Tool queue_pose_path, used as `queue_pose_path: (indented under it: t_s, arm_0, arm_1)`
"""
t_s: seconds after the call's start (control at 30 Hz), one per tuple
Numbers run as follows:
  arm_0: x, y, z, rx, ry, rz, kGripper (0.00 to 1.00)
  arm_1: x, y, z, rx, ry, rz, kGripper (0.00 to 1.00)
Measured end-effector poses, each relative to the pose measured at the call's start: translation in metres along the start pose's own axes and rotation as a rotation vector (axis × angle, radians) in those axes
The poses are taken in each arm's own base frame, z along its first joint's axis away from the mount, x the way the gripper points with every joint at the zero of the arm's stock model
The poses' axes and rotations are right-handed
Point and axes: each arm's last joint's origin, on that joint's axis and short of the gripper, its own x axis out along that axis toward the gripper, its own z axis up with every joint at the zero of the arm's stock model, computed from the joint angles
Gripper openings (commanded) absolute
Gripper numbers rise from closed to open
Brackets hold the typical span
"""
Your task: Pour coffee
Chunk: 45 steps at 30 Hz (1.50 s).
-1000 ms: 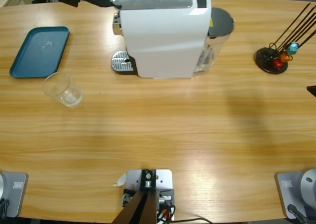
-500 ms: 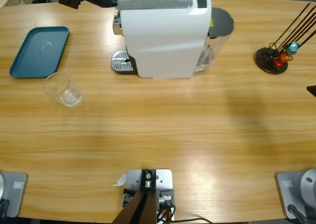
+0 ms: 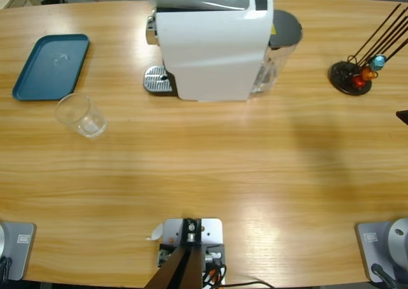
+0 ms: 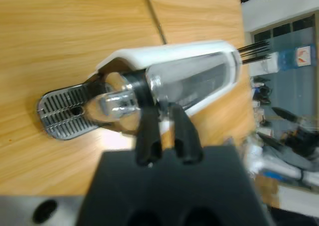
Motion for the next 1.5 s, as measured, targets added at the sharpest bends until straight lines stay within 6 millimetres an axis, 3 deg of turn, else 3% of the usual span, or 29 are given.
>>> queue_pose_path:
  t_s: [0.1, 0.23, 0.27, 0.3, 0.33, 0.37, 0.5, 0.57, 0.63, 0.73, 0.77, 0.83, 0.97, 1.07, 1.2, 1.27, 1.5]
  arm_0:
    - [-0.017, -0.034, 0.009, 0.070, -0.052, -0.096, 0.000]
    - [-0.022, -0.043, 0.011, 0.087, -0.067, -0.120, 0.009]
    - [-0.022, -0.043, 0.011, 0.088, -0.066, -0.120, 0.264]
    - [-0.022, -0.043, 0.011, 0.088, -0.065, -0.121, 0.668]
    - [-0.022, -0.043, 0.011, 0.088, -0.065, -0.121, 0.919]
    - [-0.022, -0.043, 0.011, 0.088, -0.064, -0.122, 0.982]
    - [-0.021, -0.047, 0.007, 0.207, -0.068, -0.123, 0.989]
    - [-0.026, -0.047, -0.007, 0.334, -0.086, -0.079, 1.000]
    - [-0.045, -0.042, -0.032, 0.474, -0.105, -0.012, 1.000]
    - [-0.089, -0.025, -0.078, 0.639, -0.137, 0.070, 1.000]
    - [-0.106, -0.016, -0.096, 0.675, -0.148, 0.089, 1.000]
    - [-0.141, 0.003, -0.134, 0.710, -0.150, 0.136, 1.000]
    - [-0.198, 0.037, -0.197, 0.725, -0.178, 0.228, 1.000]
    - [-0.225, 0.054, -0.227, 0.726, -0.208, 0.256, 1.000]
    - [-0.233, 0.063, -0.241, 0.723, -0.195, 0.268, 1.000]
    - [-0.232, 0.064, -0.241, 0.722, -0.191, 0.270, 1.000]
    - [-0.227, 0.069, -0.244, 0.717, -0.167, 0.283, 1.000]
  arm_1:
    - [0.000, 0.000, 0.000, 0.000, -0.001, 0.000, 1.000]
    - [-0.001, 0.000, 0.000, 0.001, -0.003, 0.000, 1.000]
    - [-0.001, 0.000, 0.000, 0.001, -0.004, 0.000, 1.000]
    - [-0.001, 0.000, 0.000, 0.001, -0.004, 0.003, 1.000]
    - [-0.001, 0.000, 0.000, 0.001, -0.004, 0.006, 1.000]
    - [-0.001, 0.000, 0.000, 0.001, -0.004, 0.009, 1.000]
    - [-0.001, 0.000, 0.000, 0.004, -0.015, 0.010, 1.000]
    - [-0.003, -0.002, 0.001, 0.022, -0.036, -0.024, 1.000]
    - [-0.003, -0.007, 0.003, 0.063, -0.055, -0.103, 1.000]
    - [0.004, -0.015, 0.011, 0.210, -0.139, -0.224, 0.971]
    - [0.013, -0.017, 0.012, 0.264, -0.170, -0.266, 0.947]
    - [0.038, -0.020, 0.010, 0.364, -0.202, -0.339, 0.785]
    - [0.095, -0.026, 0.002, 0.450, -0.172, -0.442, 0.767]
    - [0.125, -0.024, -0.012, 0.461, -0.154, -0.470, 0.711]
    - [0.139, -0.022, -0.020, 0.471, -0.172, -0.475, 0.706]
    - [0.146, -0.022, -0.020, 0.468, -0.159, -0.469, 0.633]
    - [0.171, -0.019, -0.019, 0.460, -0.130, -0.413, 0.628]
